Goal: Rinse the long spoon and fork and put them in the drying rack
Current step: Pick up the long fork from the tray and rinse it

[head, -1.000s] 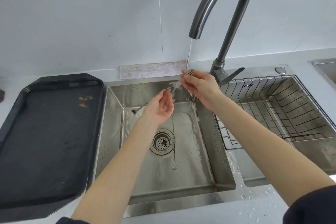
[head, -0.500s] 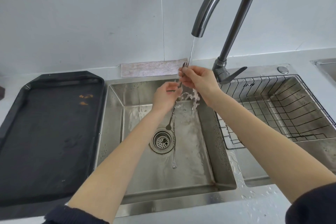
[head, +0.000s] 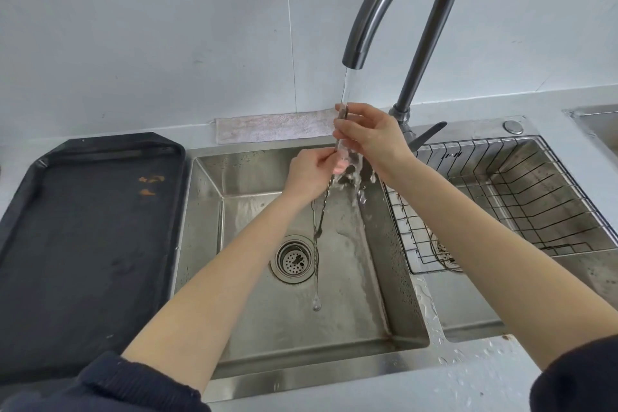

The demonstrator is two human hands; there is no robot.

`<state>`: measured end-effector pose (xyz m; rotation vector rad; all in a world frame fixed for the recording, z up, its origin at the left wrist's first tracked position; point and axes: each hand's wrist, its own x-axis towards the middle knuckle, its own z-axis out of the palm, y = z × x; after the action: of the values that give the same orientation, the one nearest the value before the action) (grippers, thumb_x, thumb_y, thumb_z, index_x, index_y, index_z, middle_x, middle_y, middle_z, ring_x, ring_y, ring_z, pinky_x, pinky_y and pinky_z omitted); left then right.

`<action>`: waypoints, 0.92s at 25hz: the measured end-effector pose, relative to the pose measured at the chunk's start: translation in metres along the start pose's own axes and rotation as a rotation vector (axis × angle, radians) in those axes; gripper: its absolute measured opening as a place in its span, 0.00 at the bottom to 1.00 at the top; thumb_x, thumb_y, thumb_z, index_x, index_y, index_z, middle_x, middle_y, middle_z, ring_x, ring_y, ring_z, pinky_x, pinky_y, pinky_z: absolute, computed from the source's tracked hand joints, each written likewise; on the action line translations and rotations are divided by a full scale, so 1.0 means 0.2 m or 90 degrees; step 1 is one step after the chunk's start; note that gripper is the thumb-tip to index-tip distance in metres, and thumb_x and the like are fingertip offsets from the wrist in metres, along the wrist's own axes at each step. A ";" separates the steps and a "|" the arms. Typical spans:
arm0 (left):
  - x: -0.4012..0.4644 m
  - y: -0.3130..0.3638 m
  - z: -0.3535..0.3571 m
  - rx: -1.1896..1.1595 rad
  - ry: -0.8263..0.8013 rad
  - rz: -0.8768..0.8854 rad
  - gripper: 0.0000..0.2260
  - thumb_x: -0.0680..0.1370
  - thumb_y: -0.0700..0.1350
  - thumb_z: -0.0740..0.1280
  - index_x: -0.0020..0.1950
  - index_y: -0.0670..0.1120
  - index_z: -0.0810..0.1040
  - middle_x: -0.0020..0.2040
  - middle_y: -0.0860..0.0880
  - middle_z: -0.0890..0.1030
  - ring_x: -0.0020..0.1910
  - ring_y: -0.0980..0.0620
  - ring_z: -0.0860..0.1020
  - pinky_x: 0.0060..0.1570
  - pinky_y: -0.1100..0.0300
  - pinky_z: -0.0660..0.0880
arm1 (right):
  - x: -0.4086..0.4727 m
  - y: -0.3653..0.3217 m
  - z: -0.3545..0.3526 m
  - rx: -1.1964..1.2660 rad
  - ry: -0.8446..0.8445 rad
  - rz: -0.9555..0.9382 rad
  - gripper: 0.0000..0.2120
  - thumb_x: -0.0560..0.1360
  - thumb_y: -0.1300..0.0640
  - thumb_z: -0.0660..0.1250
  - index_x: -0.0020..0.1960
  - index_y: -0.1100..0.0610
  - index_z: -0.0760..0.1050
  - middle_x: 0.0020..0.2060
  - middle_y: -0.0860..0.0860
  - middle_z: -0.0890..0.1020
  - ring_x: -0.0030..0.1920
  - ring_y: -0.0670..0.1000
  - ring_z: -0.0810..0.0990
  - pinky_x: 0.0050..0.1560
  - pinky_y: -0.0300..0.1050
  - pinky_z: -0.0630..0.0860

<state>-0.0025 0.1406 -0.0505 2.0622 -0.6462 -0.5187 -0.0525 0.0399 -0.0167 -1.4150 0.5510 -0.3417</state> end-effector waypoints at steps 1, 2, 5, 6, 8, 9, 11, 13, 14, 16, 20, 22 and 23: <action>0.01 0.01 0.00 0.012 -0.002 0.002 0.14 0.79 0.48 0.59 0.53 0.43 0.81 0.29 0.46 0.78 0.27 0.50 0.71 0.35 0.61 0.68 | 0.00 0.00 0.00 -0.014 0.005 -0.011 0.07 0.73 0.67 0.65 0.49 0.60 0.77 0.34 0.49 0.77 0.27 0.38 0.78 0.32 0.27 0.75; 0.01 0.01 0.00 0.018 -0.005 0.000 0.13 0.79 0.47 0.58 0.52 0.44 0.81 0.28 0.50 0.75 0.27 0.52 0.69 0.30 0.65 0.67 | 0.00 -0.01 0.00 -0.027 0.014 -0.021 0.05 0.73 0.66 0.66 0.45 0.58 0.77 0.33 0.49 0.77 0.26 0.37 0.78 0.31 0.27 0.74; 0.03 0.04 0.01 0.009 -0.009 0.000 0.14 0.79 0.48 0.58 0.55 0.45 0.80 0.39 0.46 0.82 0.41 0.47 0.78 0.43 0.62 0.72 | 0.00 -0.01 0.00 -0.060 0.049 -0.031 0.05 0.73 0.63 0.67 0.47 0.59 0.80 0.32 0.47 0.79 0.26 0.38 0.78 0.33 0.28 0.77; 0.04 0.04 0.01 0.008 -0.002 0.002 0.14 0.79 0.49 0.58 0.55 0.45 0.80 0.42 0.45 0.83 0.42 0.48 0.79 0.45 0.58 0.72 | 0.00 -0.01 0.00 -0.073 0.059 -0.033 0.06 0.73 0.61 0.67 0.49 0.60 0.81 0.33 0.47 0.80 0.29 0.41 0.79 0.37 0.32 0.78; 0.04 0.06 -0.01 0.010 0.021 0.018 0.14 0.79 0.49 0.58 0.52 0.44 0.81 0.38 0.50 0.80 0.34 0.56 0.76 0.39 0.61 0.69 | 0.00 0.00 0.01 -0.100 0.064 -0.044 0.07 0.75 0.56 0.65 0.45 0.57 0.81 0.35 0.47 0.82 0.34 0.48 0.80 0.42 0.40 0.79; 0.05 0.06 -0.01 0.011 0.022 0.029 0.14 0.79 0.49 0.58 0.52 0.44 0.81 0.36 0.52 0.79 0.32 0.59 0.75 0.37 0.65 0.68 | -0.01 0.00 0.01 -0.108 0.062 -0.048 0.09 0.76 0.55 0.63 0.44 0.56 0.80 0.36 0.48 0.82 0.34 0.49 0.81 0.42 0.41 0.80; 0.04 0.06 -0.02 0.017 -0.001 0.041 0.13 0.79 0.49 0.58 0.56 0.46 0.80 0.33 0.55 0.78 0.28 0.68 0.75 0.33 0.77 0.67 | 0.00 -0.01 0.00 -0.125 0.059 -0.054 0.12 0.78 0.55 0.60 0.48 0.59 0.79 0.40 0.50 0.83 0.35 0.50 0.82 0.40 0.43 0.80; 0.03 0.06 -0.02 0.029 -0.007 0.042 0.13 0.79 0.48 0.58 0.53 0.47 0.81 0.35 0.53 0.81 0.29 0.69 0.75 0.33 0.82 0.65 | 0.01 -0.02 0.00 -0.139 0.054 -0.077 0.10 0.77 0.58 0.62 0.54 0.61 0.78 0.41 0.51 0.82 0.34 0.46 0.82 0.39 0.40 0.80; 0.03 0.06 -0.02 0.038 -0.004 0.042 0.13 0.79 0.47 0.57 0.48 0.46 0.81 0.37 0.51 0.82 0.31 0.66 0.75 0.33 0.82 0.66 | 0.01 -0.02 0.01 -0.133 0.048 -0.086 0.11 0.76 0.60 0.64 0.56 0.60 0.77 0.40 0.50 0.82 0.31 0.42 0.80 0.37 0.35 0.79; 0.02 0.07 -0.02 0.057 -0.006 0.047 0.14 0.79 0.44 0.56 0.43 0.45 0.79 0.37 0.51 0.80 0.35 0.57 0.75 0.33 0.75 0.67 | 0.01 -0.03 0.02 -0.131 0.034 -0.099 0.12 0.74 0.64 0.65 0.57 0.59 0.77 0.37 0.47 0.79 0.27 0.37 0.77 0.33 0.29 0.75; 0.02 0.10 -0.02 0.089 -0.003 0.057 0.15 0.80 0.45 0.55 0.49 0.40 0.79 0.35 0.51 0.74 0.34 0.54 0.71 0.33 0.72 0.68 | 0.01 -0.04 0.03 -0.158 0.043 -0.116 0.09 0.73 0.63 0.66 0.52 0.58 0.79 0.32 0.47 0.77 0.25 0.37 0.75 0.32 0.28 0.72; 0.02 0.10 -0.02 0.044 -0.005 0.051 0.14 0.80 0.47 0.58 0.51 0.42 0.80 0.35 0.52 0.78 0.32 0.57 0.73 0.31 0.80 0.66 | 0.01 -0.05 0.01 -0.144 0.064 -0.117 0.07 0.74 0.59 0.66 0.51 0.58 0.80 0.33 0.47 0.79 0.25 0.37 0.74 0.31 0.28 0.72; 0.03 0.10 -0.03 0.001 -0.006 0.040 0.13 0.79 0.49 0.59 0.51 0.44 0.81 0.37 0.51 0.81 0.33 0.58 0.75 0.36 0.81 0.67 | 0.01 -0.06 0.00 -0.131 0.071 -0.118 0.08 0.75 0.58 0.65 0.51 0.59 0.80 0.34 0.46 0.80 0.26 0.38 0.74 0.30 0.28 0.72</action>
<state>-0.0005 0.1311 -0.0314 2.0350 -0.7144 -0.4918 -0.0488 0.0369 -0.0054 -1.6580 0.5594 -0.5269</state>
